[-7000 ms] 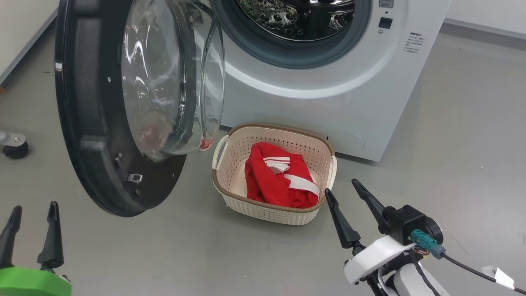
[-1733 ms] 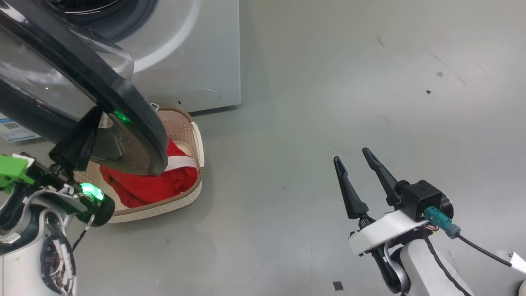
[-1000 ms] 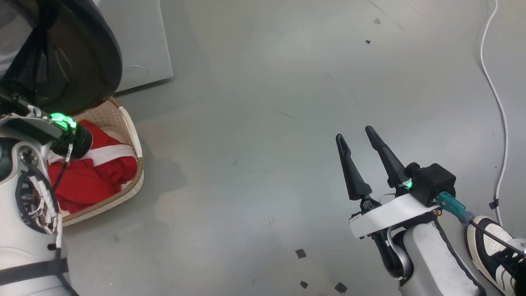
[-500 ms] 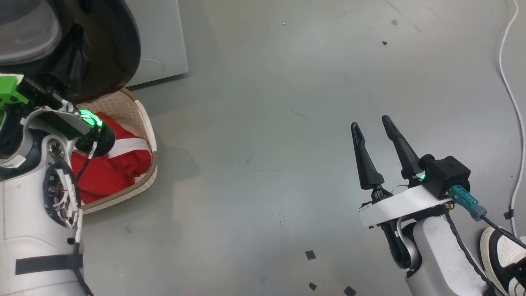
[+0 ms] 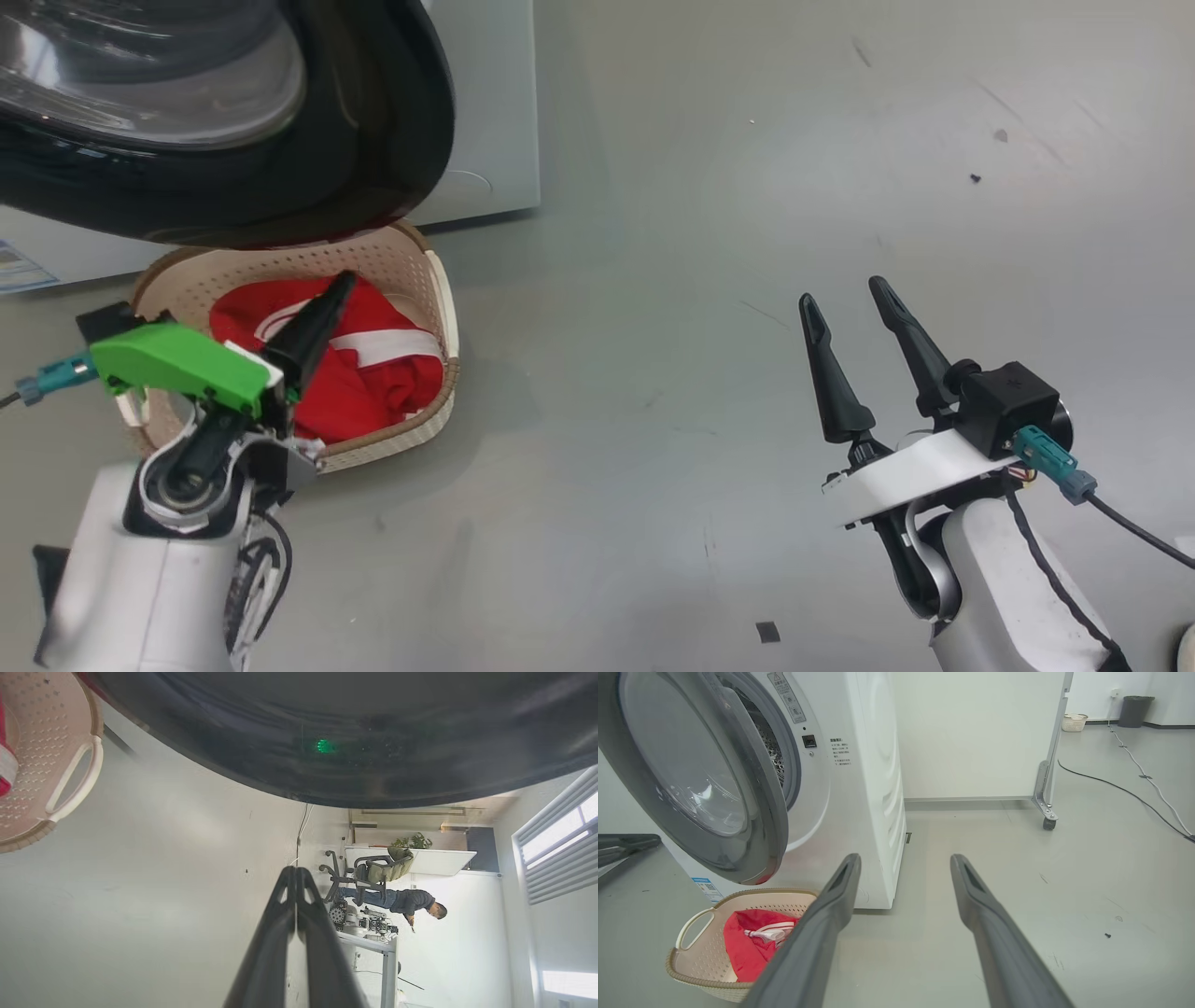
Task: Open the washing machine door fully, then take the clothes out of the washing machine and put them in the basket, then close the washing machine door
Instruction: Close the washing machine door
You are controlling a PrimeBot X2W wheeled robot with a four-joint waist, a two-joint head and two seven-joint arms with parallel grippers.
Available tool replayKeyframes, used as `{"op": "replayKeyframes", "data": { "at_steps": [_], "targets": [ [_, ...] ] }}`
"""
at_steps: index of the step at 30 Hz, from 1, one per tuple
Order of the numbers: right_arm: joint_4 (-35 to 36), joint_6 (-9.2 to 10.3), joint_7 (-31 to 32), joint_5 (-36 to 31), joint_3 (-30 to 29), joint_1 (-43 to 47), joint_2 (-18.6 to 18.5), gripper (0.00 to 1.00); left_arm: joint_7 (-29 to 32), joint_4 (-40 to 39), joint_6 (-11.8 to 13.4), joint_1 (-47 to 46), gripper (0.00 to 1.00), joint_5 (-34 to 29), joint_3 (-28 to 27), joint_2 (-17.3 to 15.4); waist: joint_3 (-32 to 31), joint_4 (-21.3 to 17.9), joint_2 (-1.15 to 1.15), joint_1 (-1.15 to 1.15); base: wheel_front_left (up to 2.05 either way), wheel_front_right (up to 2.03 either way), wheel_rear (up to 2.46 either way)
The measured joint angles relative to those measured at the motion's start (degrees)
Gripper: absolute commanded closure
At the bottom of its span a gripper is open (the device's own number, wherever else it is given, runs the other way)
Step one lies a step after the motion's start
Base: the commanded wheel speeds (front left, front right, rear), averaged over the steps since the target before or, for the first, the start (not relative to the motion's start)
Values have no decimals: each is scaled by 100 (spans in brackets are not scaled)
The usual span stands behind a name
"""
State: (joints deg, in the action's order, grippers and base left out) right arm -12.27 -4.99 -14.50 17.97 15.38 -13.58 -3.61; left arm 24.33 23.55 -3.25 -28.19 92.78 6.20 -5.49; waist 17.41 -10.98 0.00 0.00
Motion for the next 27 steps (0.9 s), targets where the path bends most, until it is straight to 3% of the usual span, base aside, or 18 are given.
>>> {"op": "replayKeyframes", "data": {
  "at_steps": [4, 13, 20, 27],
  "targets": [
    [-82, -25, 0, -7, 35, 21, -18, 0, -132, -35, -311, 341, 100, -572, 244, -170, -201, 245, 0, 0, 0, 0, 0],
    [-144, -47, 0, -22, -10, 287, -67, 0, -867, -448, -388, 820, 100, -1727, 569, -427, -636, 832, 0, 0, 0, 0, 0],
    [-155, -49, 0, -42, -7, 408, -75, 0, -1800, -788, -388, 1161, 100, -3136, 853, -991, -926, 1290, 0, 0, 0, 0, 0],
    [-160, -75, 0, -48, 76, 487, -41, 0, -2814, -954, -388, 1616, 100, -3987, 862, -1217, -1153, 1636, 0, 0, 0, 0, 0]
  ]
}}
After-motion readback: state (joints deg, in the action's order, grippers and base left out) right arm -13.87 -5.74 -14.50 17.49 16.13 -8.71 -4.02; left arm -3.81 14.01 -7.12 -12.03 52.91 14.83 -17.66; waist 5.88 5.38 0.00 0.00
